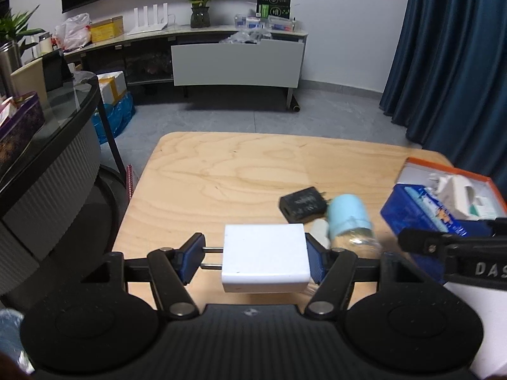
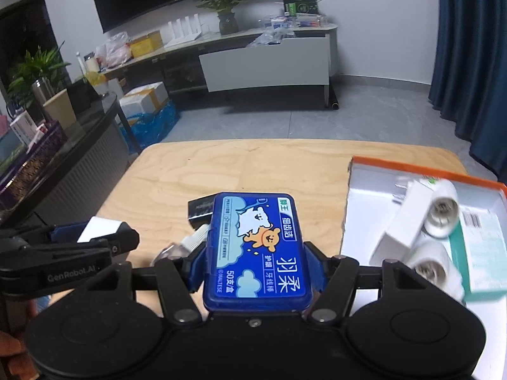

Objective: Organize rigid objects
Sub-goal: 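Carry the blue tin and the white charger over the lid with both tools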

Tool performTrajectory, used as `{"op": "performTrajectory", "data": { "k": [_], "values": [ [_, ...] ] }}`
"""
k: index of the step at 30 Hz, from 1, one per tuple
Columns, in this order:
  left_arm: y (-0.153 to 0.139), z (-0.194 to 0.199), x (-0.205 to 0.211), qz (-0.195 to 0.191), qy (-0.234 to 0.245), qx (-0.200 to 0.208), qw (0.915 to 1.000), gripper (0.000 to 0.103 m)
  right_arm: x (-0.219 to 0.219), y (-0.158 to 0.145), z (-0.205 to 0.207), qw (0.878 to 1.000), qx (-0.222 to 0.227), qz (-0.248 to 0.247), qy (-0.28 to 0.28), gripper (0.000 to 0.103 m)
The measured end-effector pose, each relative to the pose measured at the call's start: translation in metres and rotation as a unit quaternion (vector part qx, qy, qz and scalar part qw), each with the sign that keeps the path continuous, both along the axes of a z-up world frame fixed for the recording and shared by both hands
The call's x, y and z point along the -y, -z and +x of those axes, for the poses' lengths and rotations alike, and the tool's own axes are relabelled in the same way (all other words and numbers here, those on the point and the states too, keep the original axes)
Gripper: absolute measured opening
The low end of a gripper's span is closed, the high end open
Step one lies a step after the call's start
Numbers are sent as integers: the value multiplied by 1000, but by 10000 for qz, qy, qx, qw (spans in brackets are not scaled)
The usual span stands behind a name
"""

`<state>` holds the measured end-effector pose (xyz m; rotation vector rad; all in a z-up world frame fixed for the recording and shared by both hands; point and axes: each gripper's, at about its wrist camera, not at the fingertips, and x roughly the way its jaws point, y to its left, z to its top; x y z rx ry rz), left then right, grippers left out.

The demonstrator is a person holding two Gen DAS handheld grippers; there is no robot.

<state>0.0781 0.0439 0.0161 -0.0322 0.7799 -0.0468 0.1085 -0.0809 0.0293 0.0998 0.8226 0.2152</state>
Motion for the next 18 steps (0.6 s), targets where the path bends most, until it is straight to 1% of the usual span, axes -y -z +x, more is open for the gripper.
{"op": "performTrajectory", "data": {
  "k": [8,18],
  "values": [
    [-5,-28,10,5,-40,28,10000,66,6,-11,-38,9999,30,17,141,75],
    [-13,-46,17,-75,-7,108,9999,66,21,-17,-70,9995,27,2,302,75]
  ]
}}
